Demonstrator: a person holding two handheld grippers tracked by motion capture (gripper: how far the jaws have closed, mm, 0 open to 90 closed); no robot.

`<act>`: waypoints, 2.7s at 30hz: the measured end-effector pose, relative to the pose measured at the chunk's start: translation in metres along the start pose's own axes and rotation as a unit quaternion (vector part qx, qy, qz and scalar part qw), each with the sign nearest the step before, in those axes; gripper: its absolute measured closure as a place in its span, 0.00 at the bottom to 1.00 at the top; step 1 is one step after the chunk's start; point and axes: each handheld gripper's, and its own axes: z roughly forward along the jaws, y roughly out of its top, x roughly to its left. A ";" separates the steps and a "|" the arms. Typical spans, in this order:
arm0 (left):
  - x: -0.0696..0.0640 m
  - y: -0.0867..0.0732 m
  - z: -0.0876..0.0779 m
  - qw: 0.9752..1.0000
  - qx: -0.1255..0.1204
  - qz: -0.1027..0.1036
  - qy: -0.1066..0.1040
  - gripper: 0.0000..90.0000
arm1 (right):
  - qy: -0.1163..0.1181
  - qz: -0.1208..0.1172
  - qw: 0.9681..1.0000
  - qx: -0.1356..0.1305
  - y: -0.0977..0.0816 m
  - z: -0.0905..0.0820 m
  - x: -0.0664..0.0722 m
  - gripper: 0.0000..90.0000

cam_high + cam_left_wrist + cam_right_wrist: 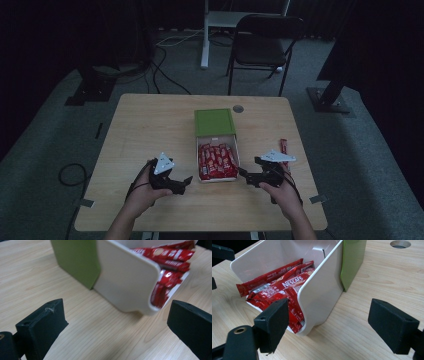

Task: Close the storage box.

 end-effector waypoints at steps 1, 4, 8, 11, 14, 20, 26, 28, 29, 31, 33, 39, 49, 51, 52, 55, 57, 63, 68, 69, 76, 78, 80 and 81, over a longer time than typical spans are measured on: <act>-0.001 0.002 0.001 1.000 -0.001 0.000 -0.002 0.03 | -0.001 0.000 1.000 0.001 0.001 0.001 -0.001 0.18; -0.003 0.006 0.004 1.000 -0.001 0.002 -0.003 0.03 | -0.004 -0.001 1.000 0.002 0.002 0.003 -0.001 0.19; -0.004 0.011 0.009 1.000 -0.006 0.002 -0.006 0.03 | -0.005 0.000 1.000 0.002 0.002 0.006 -0.003 0.20; -0.006 0.015 0.012 1.000 -0.005 0.006 -0.011 0.03 | -0.005 0.006 1.000 0.002 0.003 0.007 -0.006 0.20; -0.006 0.017 0.017 1.000 -0.004 0.007 -0.014 0.03 | -0.005 0.007 1.000 0.003 0.003 0.007 -0.007 0.19; -0.004 0.019 0.026 1.000 -0.001 0.000 -0.012 0.03 | -0.003 0.008 1.000 0.005 0.003 0.010 -0.007 0.19; 0.002 0.019 0.030 1.000 -0.006 -0.008 0.009 0.03 | -0.002 0.005 1.000 0.008 0.005 0.011 -0.008 0.18; 0.004 0.020 0.031 1.000 -0.002 -0.010 0.008 0.03 | -0.001 0.005 1.000 0.009 0.005 0.012 -0.008 0.17; 0.004 0.021 0.032 1.000 -0.001 -0.011 0.007 0.03 | -0.002 0.005 1.000 0.009 0.005 0.012 -0.009 0.17; 0.004 0.021 0.033 1.000 0.000 -0.010 0.008 0.03 | -0.003 0.006 1.000 0.008 0.006 0.013 -0.009 0.17; 0.004 0.022 0.035 1.000 -0.001 -0.013 0.006 0.03 | -0.003 0.006 1.000 0.007 0.006 0.013 -0.010 0.17; 0.007 0.025 0.038 1.000 0.000 -0.012 0.014 0.03 | -0.006 0.008 1.000 0.007 0.008 0.016 -0.013 0.17; 0.012 0.030 0.044 1.000 0.001 -0.008 0.021 0.03 | -0.009 0.015 1.000 0.005 0.014 0.023 -0.018 0.17; 0.014 0.031 0.046 1.000 0.002 -0.007 0.021 0.03 | -0.010 0.017 1.000 0.006 0.016 0.025 -0.019 0.17; 0.014 0.032 0.047 1.000 0.001 -0.008 0.021 0.03 | -0.012 0.017 1.000 0.006 0.017 0.026 -0.020 0.17; 0.017 0.033 0.050 1.000 -0.002 -0.016 0.018 0.03 | -0.016 0.024 1.000 0.003 0.019 0.028 -0.023 0.17; 0.017 0.033 0.050 1.000 -0.002 -0.016 0.018 0.03 | -0.016 0.026 1.000 0.002 0.020 0.029 -0.024 0.17; 0.025 0.040 0.055 0.999 -0.005 -0.023 0.030 0.03 | -0.019 0.031 0.999 0.000 0.028 0.035 -0.027 0.17; 0.030 0.044 0.057 0.999 -0.004 -0.021 0.038 0.03 | -0.024 0.030 0.999 0.000 0.033 0.040 -0.029 0.16; 0.031 0.044 0.058 0.999 -0.004 -0.022 0.038 0.03 | -0.026 0.029 0.999 0.000 0.034 0.041 -0.029 0.16; 0.039 0.048 0.064 0.999 -0.006 -0.025 0.042 0.03 | -0.031 0.037 0.999 -0.003 0.038 0.049 -0.032 0.16; 0.041 0.049 0.065 0.999 -0.005 -0.023 0.044 0.03 | -0.037 0.034 0.999 -0.004 0.039 0.051 -0.033 0.16; 0.042 0.050 0.066 0.999 -0.006 -0.022 0.046 0.03 | -0.038 0.036 0.999 -0.005 0.040 0.053 -0.034 0.16; 0.043 0.051 0.067 0.999 -0.006 -0.024 0.048 0.03 | -0.039 0.039 0.998 -0.006 0.041 0.054 -0.034 0.16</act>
